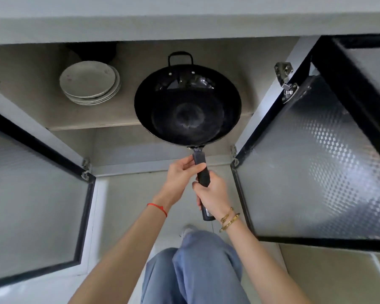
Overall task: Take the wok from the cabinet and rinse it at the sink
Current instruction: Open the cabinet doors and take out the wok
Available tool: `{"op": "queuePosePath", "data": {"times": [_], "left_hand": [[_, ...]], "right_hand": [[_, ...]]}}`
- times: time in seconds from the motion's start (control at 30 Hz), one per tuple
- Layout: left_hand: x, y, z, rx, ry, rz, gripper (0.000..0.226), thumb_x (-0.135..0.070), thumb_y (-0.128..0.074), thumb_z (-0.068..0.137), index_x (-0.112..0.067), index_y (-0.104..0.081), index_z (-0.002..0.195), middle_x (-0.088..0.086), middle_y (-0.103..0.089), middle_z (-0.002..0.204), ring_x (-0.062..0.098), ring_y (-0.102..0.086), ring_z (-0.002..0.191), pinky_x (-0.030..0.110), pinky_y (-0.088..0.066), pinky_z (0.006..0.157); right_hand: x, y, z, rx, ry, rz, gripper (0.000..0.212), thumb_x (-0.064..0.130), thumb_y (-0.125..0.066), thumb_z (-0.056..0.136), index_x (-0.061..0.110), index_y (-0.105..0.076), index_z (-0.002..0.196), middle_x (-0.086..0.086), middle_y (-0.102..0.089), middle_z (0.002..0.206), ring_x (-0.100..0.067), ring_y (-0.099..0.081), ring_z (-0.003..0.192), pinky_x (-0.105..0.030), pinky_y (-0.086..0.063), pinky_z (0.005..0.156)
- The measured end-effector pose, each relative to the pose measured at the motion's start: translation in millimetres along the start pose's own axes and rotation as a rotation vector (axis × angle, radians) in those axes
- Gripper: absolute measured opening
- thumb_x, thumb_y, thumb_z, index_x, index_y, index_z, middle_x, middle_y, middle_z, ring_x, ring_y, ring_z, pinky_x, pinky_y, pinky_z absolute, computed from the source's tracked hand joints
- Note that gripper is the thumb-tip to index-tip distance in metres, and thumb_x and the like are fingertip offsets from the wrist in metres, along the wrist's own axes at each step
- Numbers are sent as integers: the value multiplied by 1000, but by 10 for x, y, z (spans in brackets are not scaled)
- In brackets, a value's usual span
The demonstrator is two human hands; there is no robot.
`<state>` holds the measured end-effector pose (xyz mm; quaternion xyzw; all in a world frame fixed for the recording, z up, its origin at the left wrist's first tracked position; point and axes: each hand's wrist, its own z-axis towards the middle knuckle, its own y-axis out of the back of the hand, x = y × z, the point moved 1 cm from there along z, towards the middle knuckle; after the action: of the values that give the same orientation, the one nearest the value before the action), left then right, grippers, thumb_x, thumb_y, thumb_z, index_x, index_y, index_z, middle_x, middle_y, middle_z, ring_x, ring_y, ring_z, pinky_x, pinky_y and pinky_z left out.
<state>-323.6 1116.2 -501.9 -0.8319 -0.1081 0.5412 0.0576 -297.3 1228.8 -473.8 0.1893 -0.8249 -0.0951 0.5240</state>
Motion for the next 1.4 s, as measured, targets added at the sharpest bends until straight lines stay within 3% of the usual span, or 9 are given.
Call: {"op": "queuePosePath", "data": {"times": [0.17, 0.33, 0.47, 0.53, 0.77, 0.9, 1.2, 1.3, 1.4], "left_hand": [[-268, -174, -947, -19, 113, 7, 40, -11, -74, 76, -2, -69, 114, 15, -72, 105, 20, -66, 96, 36, -52, 97], [-636, -313, -2045, -61, 224, 25, 32, -2, -70, 85, -4, -67, 117, 16, -72, 109, 20, -66, 97, 30, -55, 90], [-1034, -454, -2974, -74, 258, -22, 26, 0, -69, 85, -8, -70, 110, 7, -74, 99, 11, -69, 87, 17, -53, 76], [-1209, -506, -3388, -96, 266, -30, 29, 0, -70, 85, -4, -70, 114, 10, -74, 103, 13, -70, 89, 17, -54, 77], [-1648, -661, -4492, -150, 276, 2, 36, -5, -73, 84, -3, -67, 119, 10, -74, 108, 14, -71, 93, 23, -57, 85], [-1790, -763, -4871, -169, 238, -3, 34, -4, -72, 84, -6, -68, 117, 2, -75, 103, 5, -71, 90, 21, -56, 88], [-1988, -957, -5182, -357, 119, -114, 35, -4, -75, 81, -7, -69, 116, 4, -75, 105, 6, -72, 92, 18, -56, 84], [-2086, -1031, -5198, -436, 83, -143, 34, -3, -75, 81, -8, -70, 114, 5, -76, 104, 6, -72, 91, 19, -56, 82], [-2160, -1080, -5216, -522, 40, -177, 33, -5, -75, 81, -12, -71, 113, 0, -76, 102, 6, -72, 92, 20, -57, 82]], "right_hand": [[210, 196, -910, 34, -93, -36, 8, 4, -60, 85, 3, -55, 90, -11, -57, 61, -13, -54, 35, -27, -46, 38], [616, 393, -2042, 44, -137, -68, 11, 5, -63, 86, 1, -60, 96, -2, -59, 68, 5, -57, 44, -9, -43, 42], [868, 534, -2915, 76, -185, -81, 12, 12, -64, 86, 6, -61, 97, -7, -66, 73, -6, -61, 45, -21, -52, 46], [996, 598, -3311, 92, -203, -72, 11, 12, -63, 86, 8, -59, 95, -6, -63, 64, -13, -59, 41, -31, -54, 44], [1263, 802, -4367, 122, -185, -110, 16, 26, -65, 84, 20, -58, 96, -6, -64, 62, -24, -62, 42, -40, -58, 45], [1342, 953, -4696, 150, -141, -185, 14, 30, -65, 83, 27, -57, 94, -3, -65, 66, -21, -65, 45, -42, -59, 49], [1688, 1224, -4837, 254, 57, -238, 14, 10, -66, 87, 9, -57, 97, -4, -60, 69, -14, -61, 46, -28, -57, 49], [1750, 1302, -4748, 310, 115, -256, 14, 13, -66, 84, 12, -57, 95, -13, -62, 74, -27, -61, 52, -44, -58, 52], [1837, 1353, -4648, 373, 193, -269, 11, 18, -64, 79, 18, -55, 85, -10, -61, 70, -37, -60, 55, -46, -56, 51]]}}
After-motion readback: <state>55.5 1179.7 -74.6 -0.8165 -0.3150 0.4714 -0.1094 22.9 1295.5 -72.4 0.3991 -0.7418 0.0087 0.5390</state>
